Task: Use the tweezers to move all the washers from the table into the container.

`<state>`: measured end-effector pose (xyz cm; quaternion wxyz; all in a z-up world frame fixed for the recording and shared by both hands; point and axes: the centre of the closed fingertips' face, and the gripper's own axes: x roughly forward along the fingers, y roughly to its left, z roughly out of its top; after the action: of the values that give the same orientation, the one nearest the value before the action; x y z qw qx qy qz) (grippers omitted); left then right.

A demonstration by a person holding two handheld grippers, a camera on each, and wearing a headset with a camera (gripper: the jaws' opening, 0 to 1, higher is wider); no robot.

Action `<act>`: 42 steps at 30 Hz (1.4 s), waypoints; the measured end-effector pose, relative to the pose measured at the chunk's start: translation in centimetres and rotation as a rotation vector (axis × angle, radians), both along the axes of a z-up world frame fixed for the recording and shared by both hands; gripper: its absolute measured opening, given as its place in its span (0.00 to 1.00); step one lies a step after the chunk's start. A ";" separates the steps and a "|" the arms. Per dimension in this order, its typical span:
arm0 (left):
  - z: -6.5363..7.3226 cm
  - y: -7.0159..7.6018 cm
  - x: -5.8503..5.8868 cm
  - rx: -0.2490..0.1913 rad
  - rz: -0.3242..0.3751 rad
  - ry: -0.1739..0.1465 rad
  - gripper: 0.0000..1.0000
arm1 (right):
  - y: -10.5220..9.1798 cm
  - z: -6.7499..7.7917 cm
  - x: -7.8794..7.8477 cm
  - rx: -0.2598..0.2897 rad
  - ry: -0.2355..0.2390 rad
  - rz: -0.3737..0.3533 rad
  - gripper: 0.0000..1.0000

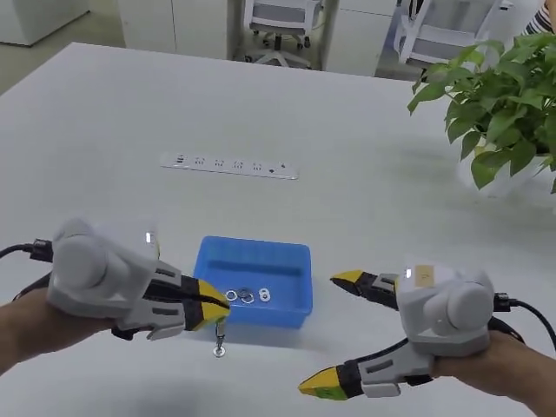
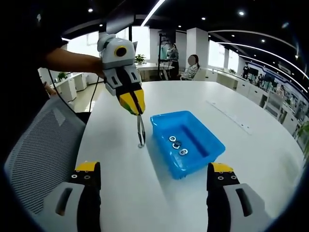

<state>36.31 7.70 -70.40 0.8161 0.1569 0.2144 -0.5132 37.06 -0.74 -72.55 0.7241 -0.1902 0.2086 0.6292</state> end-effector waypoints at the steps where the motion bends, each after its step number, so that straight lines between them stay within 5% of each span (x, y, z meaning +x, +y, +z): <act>1: 0.0 0.0 0.0 -0.003 0.000 0.000 0.05 | 0.0 0.0 -0.1 -0.002 -0.001 0.007 0.90; 19: 0.0 -0.4 -0.3 0.043 -0.048 -0.011 0.05 | 2.3 -0.7 -1.2 -0.023 -0.026 0.140 0.55; 42: 0.1 -0.3 -0.6 0.058 -0.062 0.006 0.05 | 7.0 -2.5 -1.7 -0.053 -0.061 0.303 0.31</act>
<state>35.71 7.42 -70.34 0.7943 0.1857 0.2266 -0.5323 35.37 6.27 -75.10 0.6217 -0.2578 0.1720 0.7193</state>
